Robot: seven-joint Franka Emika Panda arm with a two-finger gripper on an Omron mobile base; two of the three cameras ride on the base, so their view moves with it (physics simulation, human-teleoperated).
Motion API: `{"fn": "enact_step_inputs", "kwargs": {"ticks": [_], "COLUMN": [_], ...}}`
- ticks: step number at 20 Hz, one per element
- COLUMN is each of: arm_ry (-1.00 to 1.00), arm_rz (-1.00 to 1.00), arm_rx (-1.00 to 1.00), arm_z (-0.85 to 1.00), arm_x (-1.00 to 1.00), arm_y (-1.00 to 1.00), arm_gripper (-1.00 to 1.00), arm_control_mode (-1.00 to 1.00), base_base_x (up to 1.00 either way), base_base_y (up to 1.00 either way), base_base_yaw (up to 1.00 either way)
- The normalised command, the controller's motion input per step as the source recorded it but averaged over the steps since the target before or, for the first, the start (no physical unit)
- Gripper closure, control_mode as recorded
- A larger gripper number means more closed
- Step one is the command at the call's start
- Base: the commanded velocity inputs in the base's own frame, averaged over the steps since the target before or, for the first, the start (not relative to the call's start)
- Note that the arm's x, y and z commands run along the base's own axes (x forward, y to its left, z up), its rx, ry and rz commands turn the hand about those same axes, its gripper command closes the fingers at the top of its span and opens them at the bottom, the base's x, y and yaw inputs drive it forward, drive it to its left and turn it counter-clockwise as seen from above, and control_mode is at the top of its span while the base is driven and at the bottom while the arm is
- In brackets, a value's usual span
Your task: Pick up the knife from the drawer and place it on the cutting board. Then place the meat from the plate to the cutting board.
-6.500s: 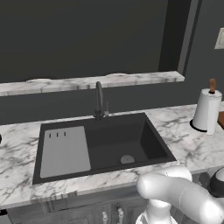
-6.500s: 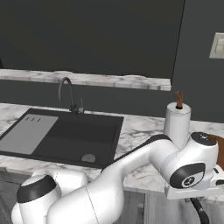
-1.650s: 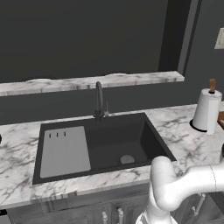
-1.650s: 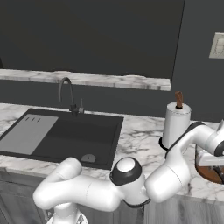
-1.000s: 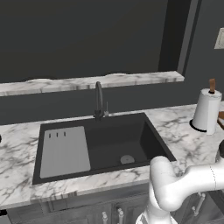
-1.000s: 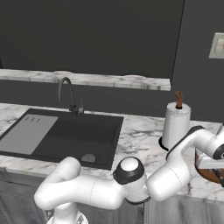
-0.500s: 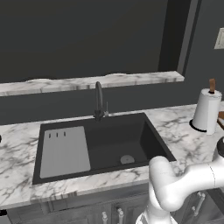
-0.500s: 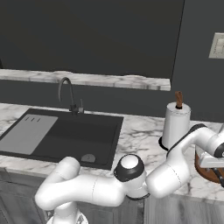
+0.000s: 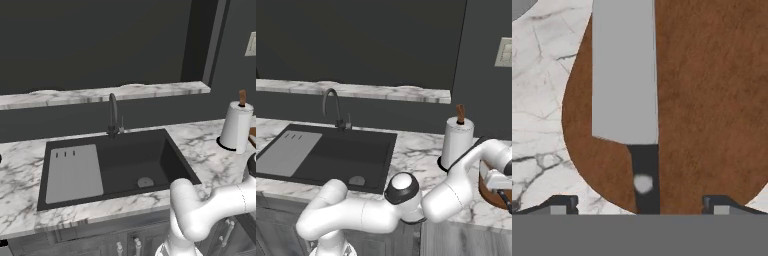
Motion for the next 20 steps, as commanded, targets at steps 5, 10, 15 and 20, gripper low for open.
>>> {"fn": "enact_step_inputs", "kwargs": {"ticks": [5, 10, 15, 20], "arm_ry": [0.0, 0.0, -0.01, -0.05], "arm_rz": [-0.08, -0.08, -0.08, -0.07], "arm_rx": [0.0, -0.03, -0.06, -0.11], "arm_z": [0.21, 0.05, 0.0, 0.0], "arm_x": [-0.46, -0.47, -0.47, -0.35], "arm_y": [0.47, 0.87, 0.99, 1.0], "arm_gripper": [-1.0, -1.0, -1.0, -1.0], "arm_control_mode": [-1.0, -1.0, -1.0, -1.0], "base_base_x": [0.0, 0.0, 0.0, 0.0], "base_base_y": [0.0, 0.0, 0.0, 0.0], "base_base_yaw": [0.0, 0.0, 0.0, 0.0]}}
